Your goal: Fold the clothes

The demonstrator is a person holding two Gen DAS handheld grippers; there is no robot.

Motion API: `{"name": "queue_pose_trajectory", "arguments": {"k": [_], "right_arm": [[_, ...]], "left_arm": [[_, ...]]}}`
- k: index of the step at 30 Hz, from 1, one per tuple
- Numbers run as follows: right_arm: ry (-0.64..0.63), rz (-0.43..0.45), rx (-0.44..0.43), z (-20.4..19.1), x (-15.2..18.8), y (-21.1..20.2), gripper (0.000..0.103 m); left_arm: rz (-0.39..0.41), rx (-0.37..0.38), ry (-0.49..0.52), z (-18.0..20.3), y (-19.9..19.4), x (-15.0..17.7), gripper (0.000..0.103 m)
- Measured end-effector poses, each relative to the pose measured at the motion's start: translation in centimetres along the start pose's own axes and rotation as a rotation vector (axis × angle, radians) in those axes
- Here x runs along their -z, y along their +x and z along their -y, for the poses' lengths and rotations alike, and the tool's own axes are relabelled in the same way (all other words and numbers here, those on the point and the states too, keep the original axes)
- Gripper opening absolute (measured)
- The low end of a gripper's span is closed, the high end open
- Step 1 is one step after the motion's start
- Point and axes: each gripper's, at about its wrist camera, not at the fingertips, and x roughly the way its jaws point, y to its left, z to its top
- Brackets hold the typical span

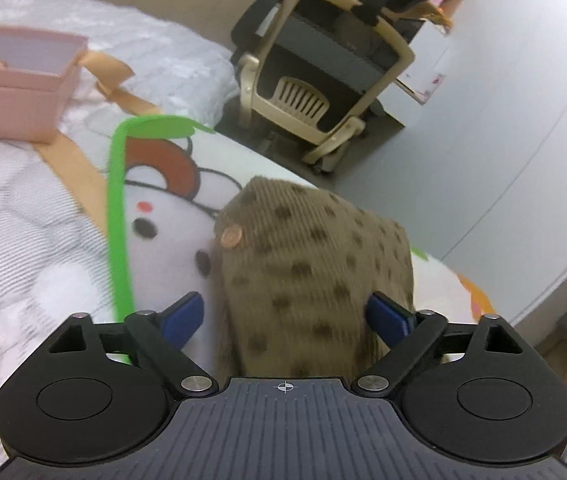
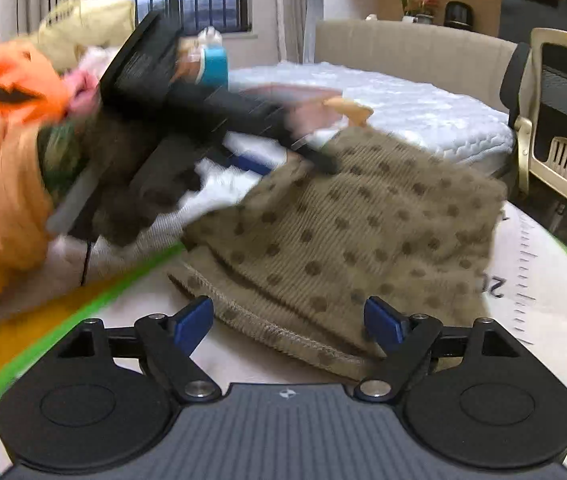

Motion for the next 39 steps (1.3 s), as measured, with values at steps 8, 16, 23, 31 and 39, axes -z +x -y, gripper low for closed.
{"name": "queue_pose_trajectory", "arguments": {"k": [8, 16, 23, 31, 39], "right_arm": [[0.083, 0.085, 0.272, 6.5, -3.9, 2.6, 0.088], [0.310, 0.049, 0.552, 12.8, -4.1, 8.9, 0.096], [0.662, 0.246, 0.357, 10.1, 4.0, -0.4, 0.103], [0.664, 0.396, 0.314, 6.0, 6.9, -2.4, 0.103], [0.654, 0.314, 0.276, 4.4, 5.7, -0.9, 0.103]], "left_arm": [[-0.012, -0.025, 0.041, 1.9, -0.9, 4.7, 0.095], [0.020, -0.036, 0.115, 4.6, -1.2, 7.4, 0.099], [0.017, -0.073, 0.159, 5.6, -1.4, 8.0, 0.100], [0.013, -0.146, 0.284, 7.3, -2.4, 9.2, 0.100], [0.101, -0.261, 0.371, 9.2, -4.8, 11.0, 0.100]]}}
